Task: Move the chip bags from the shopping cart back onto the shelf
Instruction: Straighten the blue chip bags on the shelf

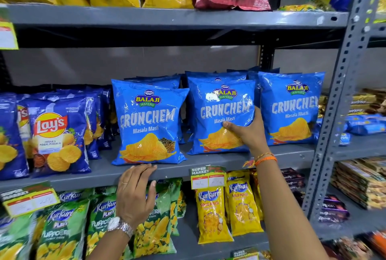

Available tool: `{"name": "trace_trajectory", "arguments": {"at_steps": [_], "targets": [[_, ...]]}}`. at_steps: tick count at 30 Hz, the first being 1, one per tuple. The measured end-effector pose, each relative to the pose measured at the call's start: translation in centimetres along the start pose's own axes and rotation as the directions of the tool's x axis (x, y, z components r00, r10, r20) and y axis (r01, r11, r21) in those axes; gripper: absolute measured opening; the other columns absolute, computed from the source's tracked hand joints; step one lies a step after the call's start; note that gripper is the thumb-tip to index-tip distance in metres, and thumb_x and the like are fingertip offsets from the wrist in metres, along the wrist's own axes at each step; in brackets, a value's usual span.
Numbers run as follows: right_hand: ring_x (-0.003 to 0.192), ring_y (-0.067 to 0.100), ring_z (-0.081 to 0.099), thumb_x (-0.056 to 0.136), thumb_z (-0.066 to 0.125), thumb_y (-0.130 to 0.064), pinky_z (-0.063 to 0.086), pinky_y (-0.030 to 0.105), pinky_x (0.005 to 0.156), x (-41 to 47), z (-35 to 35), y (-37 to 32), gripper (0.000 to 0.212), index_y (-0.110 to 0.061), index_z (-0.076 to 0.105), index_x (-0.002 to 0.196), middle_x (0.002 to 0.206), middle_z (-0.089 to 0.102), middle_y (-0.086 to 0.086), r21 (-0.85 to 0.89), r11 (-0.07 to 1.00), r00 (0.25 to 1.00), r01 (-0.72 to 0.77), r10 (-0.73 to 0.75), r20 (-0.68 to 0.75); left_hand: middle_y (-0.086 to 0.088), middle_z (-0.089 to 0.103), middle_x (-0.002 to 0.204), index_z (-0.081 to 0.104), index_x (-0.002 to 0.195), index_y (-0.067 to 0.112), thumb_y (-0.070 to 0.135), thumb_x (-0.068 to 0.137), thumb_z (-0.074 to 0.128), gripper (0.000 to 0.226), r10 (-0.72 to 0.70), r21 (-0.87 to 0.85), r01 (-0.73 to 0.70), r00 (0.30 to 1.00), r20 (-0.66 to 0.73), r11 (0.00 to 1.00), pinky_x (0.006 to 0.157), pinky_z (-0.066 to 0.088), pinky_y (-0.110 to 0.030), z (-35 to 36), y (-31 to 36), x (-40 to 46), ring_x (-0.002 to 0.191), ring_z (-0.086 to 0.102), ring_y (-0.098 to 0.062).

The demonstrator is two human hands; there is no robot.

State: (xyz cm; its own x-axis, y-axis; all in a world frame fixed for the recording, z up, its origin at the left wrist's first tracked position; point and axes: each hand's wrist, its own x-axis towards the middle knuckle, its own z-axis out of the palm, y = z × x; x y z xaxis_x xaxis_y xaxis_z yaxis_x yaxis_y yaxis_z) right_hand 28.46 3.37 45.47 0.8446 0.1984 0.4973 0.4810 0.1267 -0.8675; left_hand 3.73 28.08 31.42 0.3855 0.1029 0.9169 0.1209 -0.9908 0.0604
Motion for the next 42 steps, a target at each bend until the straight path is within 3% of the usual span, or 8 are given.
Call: {"name": "trace_trajectory", "arguments": {"at_steps": [7,11,15,20,31,38,40,42], "targets": [[0.126,0.025,0.055,0.053,0.093,-0.053,0.051,0.046,0.105,-2.7,0.9,-2.0,0.110,-0.024,0.037,0.144,0.136,0.058,0.005,-0.248,0.968,0.960,0.038,-0.104,-0.260,-0.006,0.069,0.121,0.067,0.125,0.009,0.024,0.093,0.049,0.040,-0.015,-0.018,0.015,1.000,0.025,1.000,0.109,0.041,-0.045,-0.9,0.7,0.9,0.114,0.059,-0.023],[0.111,0.025,0.054,0.065,0.088,-0.034,0.049,0.042,0.092,-6.0,3.9,-3.5,0.072,-0.012,0.055,0.125,0.122,0.061,0.004,-0.328,0.913,0.845,0.242,-0.365,-0.391,-0.007,0.067,0.126,0.064,0.130,0.010,0.023,0.095,0.048,0.041,0.017,-0.007,-0.017,0.998,0.055,1.000,0.114,0.039,-0.044,-1.4,0.6,0.4,0.118,0.059,-0.025],[0.098,0.020,0.062,0.077,0.086,-0.030,0.056,0.033,0.085,-7.8,7.9,-5.2,0.054,-0.012,0.057,0.119,0.108,0.062,0.001,-0.055,0.978,0.978,0.202,-0.205,-0.042,-0.006,0.066,0.130,0.062,0.134,0.011,0.021,0.096,0.049,0.042,0.017,0.009,-0.018,0.997,0.075,1.000,0.118,0.035,-0.040,-1.7,0.4,0.2,0.123,0.056,-0.023],[0.116,0.020,0.060,0.079,0.084,-0.041,0.054,0.033,0.100,-8.4,11.9,-6.2,0.084,-0.011,0.042,0.146,0.127,0.058,0.003,-0.029,0.999,0.943,0.036,-0.025,0.331,-0.007,0.066,0.130,0.063,0.134,0.011,0.019,0.096,0.049,0.041,-0.002,0.000,0.002,0.996,0.084,1.000,0.116,0.039,-0.043,-2.1,0.6,0.4,0.123,0.058,-0.024],[0.146,0.030,0.046,0.073,0.090,-0.011,0.043,0.054,0.116,-6.3,15.6,-6.0,0.109,-0.016,0.021,0.158,0.159,0.043,0.009,0.144,0.989,0.922,0.039,-0.091,0.377,-0.006,0.065,0.132,0.061,0.137,0.013,0.018,0.097,0.048,0.042,-0.009,-0.021,0.011,0.995,0.102,1.000,0.119,0.034,-0.035,-2.5,0.7,0.5,0.125,0.055,-0.021],[0.140,0.030,0.053,0.075,0.087,-0.002,0.050,0.054,0.110,-5.6,16.0,-4.6,0.106,-0.014,0.022,0.158,0.156,0.047,0.011,0.166,0.985,0.941,0.053,-0.106,0.322,-0.006,0.064,0.134,0.060,0.138,0.014,0.017,0.097,0.050,0.042,0.000,-0.029,0.003,0.994,0.112,1.000,0.120,0.032,-0.033,-2.8,0.5,0.5,0.127,0.053,-0.020],[0.140,0.027,0.053,0.075,0.087,-0.005,0.050,0.049,0.111,-5.9,16.1,-4.6,0.105,-0.014,0.023,0.158,0.156,0.048,0.008,0.156,0.986,0.949,0.055,-0.101,0.300,-0.007,0.064,0.134,0.060,0.138,0.013,0.018,0.098,0.050,0.042,0.000,-0.024,0.003,0.993,0.117,1.000,0.120,0.033,-0.035,-2.8,0.6,0.5,0.127,0.054,-0.021],[0.129,0.007,0.059,0.075,0.089,-0.012,0.053,0.022,0.105,-6.2,16.0,-4.6,0.102,-0.014,0.027,0.156,0.146,0.055,-0.006,0.103,0.991,0.960,0.082,-0.107,0.259,-0.008,0.064,0.134,0.060,0.137,0.012,0.018,0.097,0.050,0.042,0.007,-0.018,-0.004,0.991,0.132,1.000,0.120,0.034,-0.037,-2.9,0.7,0.6,0.127,0.054,-0.021]]}}
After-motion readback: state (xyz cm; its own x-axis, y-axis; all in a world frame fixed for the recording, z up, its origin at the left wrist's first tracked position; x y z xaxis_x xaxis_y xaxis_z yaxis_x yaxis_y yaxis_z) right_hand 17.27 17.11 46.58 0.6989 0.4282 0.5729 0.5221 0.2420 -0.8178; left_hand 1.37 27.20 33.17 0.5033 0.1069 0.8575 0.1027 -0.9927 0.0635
